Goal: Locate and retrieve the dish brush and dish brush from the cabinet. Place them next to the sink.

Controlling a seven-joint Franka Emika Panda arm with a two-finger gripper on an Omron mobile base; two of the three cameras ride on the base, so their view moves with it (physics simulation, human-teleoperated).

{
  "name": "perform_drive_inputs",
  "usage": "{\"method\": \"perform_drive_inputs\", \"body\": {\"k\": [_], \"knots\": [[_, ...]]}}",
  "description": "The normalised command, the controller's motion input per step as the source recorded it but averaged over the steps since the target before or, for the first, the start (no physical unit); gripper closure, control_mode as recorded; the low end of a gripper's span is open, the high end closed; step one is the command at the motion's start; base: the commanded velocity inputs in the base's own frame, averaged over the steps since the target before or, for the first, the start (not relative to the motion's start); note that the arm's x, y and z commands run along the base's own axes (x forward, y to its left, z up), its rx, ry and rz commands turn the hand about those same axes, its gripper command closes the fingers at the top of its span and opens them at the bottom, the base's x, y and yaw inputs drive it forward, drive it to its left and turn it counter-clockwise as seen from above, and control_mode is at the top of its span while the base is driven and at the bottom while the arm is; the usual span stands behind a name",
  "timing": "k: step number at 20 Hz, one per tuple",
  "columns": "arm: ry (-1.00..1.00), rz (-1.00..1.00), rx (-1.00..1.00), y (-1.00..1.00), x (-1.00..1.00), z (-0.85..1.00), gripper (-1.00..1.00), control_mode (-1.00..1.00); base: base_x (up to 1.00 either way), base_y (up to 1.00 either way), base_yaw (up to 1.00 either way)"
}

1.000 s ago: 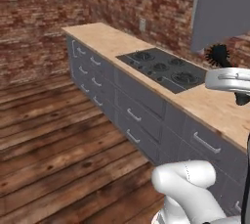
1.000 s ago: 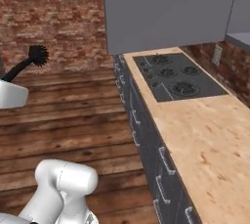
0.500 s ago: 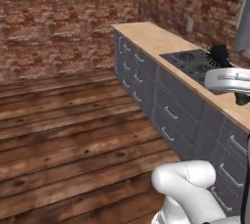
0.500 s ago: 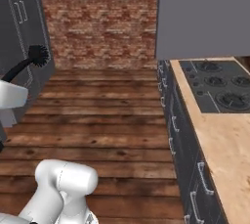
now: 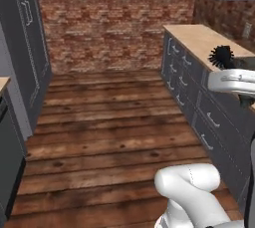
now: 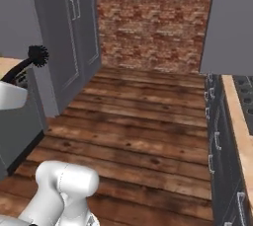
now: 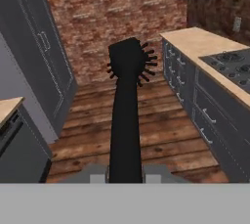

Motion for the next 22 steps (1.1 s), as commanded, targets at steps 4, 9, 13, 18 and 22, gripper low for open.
{"method": "perform_drive_inputs", "body": {"k": [4,9,13,18,22], "knots": [[0.00,0.00,0.00,0.00,0.00,0.00,1.00,1.00,0.00,0.25,0.41],[0.00,0.00,0.00,0.00,0.00,0.00,1.00,1.00,-0.06,0.25,0.41],[0.00,0.00,0.00,0.00,0.00,0.00,1.00,1.00,-0.07,0.31,0.40],[0.00,0.00,0.00,0.00,0.00,0.00,1.00,1.00,-0.07,0.47,0.37],[0.00,0.00,0.00,0.00,0.00,0.00,1.00,1.00,-0.08,0.39,0.42]]}}
